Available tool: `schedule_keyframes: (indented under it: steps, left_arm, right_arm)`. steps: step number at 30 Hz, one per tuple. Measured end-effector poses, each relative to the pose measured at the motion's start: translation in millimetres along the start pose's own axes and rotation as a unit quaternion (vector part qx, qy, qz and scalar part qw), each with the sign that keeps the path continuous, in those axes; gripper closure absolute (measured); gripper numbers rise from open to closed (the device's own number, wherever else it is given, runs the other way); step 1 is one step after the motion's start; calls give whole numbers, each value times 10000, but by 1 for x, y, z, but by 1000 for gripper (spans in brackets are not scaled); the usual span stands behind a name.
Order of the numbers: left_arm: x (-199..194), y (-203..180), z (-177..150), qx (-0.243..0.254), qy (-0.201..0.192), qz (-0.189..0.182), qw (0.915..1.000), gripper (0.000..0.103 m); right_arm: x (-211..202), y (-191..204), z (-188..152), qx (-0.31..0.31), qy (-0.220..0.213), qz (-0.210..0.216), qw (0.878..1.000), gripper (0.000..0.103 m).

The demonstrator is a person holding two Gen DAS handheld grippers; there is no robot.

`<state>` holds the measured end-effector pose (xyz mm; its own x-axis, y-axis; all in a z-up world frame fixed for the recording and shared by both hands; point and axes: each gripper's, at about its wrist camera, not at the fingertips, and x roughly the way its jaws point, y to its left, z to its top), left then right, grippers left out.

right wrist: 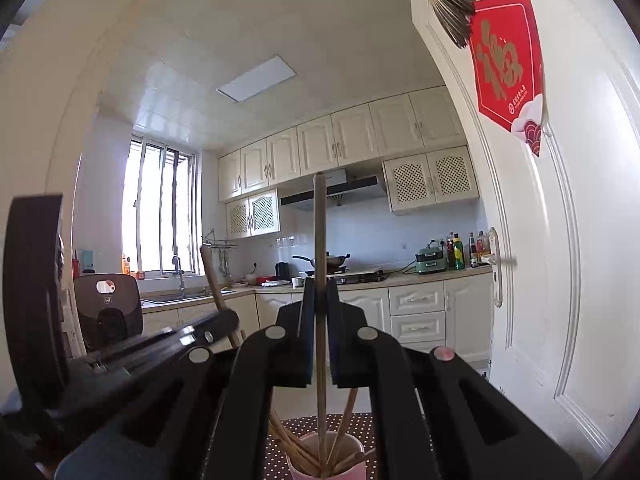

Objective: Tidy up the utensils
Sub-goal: 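Lower the chopsticks into the cup and open the left tool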

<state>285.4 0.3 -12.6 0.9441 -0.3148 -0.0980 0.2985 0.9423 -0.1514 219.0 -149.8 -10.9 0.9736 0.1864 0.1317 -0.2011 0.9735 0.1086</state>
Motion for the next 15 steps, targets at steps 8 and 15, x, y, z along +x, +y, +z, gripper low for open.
schedule_keyframes:
  steps: [8,15]
  left_arm:
    - [6,8,-14,-144,293,51,9995,96]
    - [6,7,-13,-184,450,23,9988,92]
  right_arm:
    - [3,1,1,-41,-30,-3,10000,99]
    - [2,7,6,-132,-45,77,9999,99]
